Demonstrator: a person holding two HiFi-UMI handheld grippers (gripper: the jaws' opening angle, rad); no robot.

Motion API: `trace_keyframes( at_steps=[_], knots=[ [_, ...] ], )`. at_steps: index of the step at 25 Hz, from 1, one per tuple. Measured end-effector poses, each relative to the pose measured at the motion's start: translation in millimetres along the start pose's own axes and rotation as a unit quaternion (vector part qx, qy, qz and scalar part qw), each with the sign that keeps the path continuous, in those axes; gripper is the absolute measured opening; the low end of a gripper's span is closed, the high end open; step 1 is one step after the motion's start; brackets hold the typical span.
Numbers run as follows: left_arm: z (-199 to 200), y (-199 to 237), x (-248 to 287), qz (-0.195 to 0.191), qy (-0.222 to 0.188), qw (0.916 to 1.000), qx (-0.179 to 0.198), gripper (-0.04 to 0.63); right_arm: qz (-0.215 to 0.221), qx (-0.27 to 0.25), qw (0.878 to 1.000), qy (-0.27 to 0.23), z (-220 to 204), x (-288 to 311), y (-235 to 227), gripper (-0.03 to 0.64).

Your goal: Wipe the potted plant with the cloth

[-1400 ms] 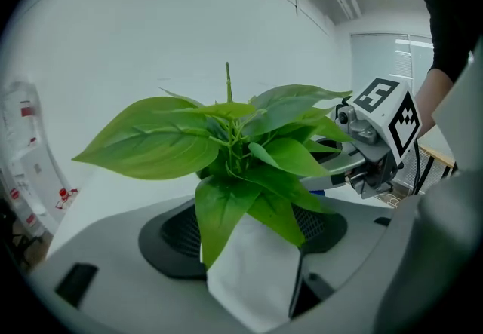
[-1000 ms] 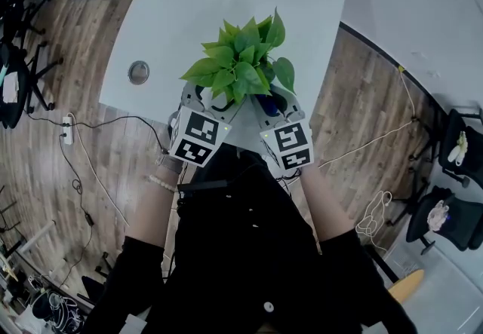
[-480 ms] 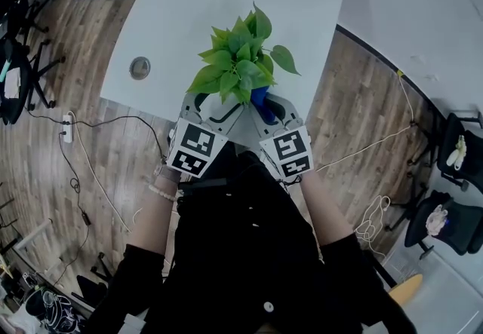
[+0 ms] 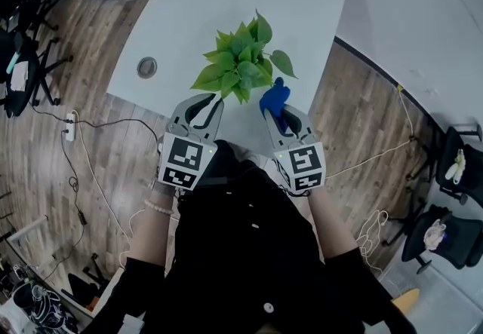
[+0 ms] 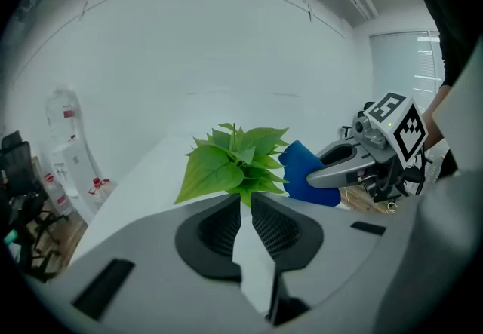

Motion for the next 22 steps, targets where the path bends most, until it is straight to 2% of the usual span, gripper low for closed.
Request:
trace_keyframes(
  at_steps=[2,9,13,22],
  knots=[
    [9,0,-9,0.014,-0.011,0.9998,-0.001,0.037,-0.006,0.0,1.0,-0.01,5,-12,-3,0.084],
    [37,-3,-40,0.052,-0.036,0.998,0.0,0.018,-0.027,-0.013,0.998,-0.055,30,-53,-12,0.084],
    [60,-9,-56,0.059,-0.057,0.9965,0.016,0.017,-0.036,-0.038,0.995,-0.081,49,-73,-16,0.084],
    [100,-25,-78,0.063,-0.1,0.9915,0.054,0.014,-0.036,-0.037,0.991,-0.127,87,-106,-25,0.084]
  ],
)
Point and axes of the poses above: the fingertips, and each gripper's own axes: x forward along the fingers, y to its left, z out of its top, the point moved 2 cm from there along -x, backward along the fingers, and after that the axes turned 9 degrees about y, right-handed, at the moved point
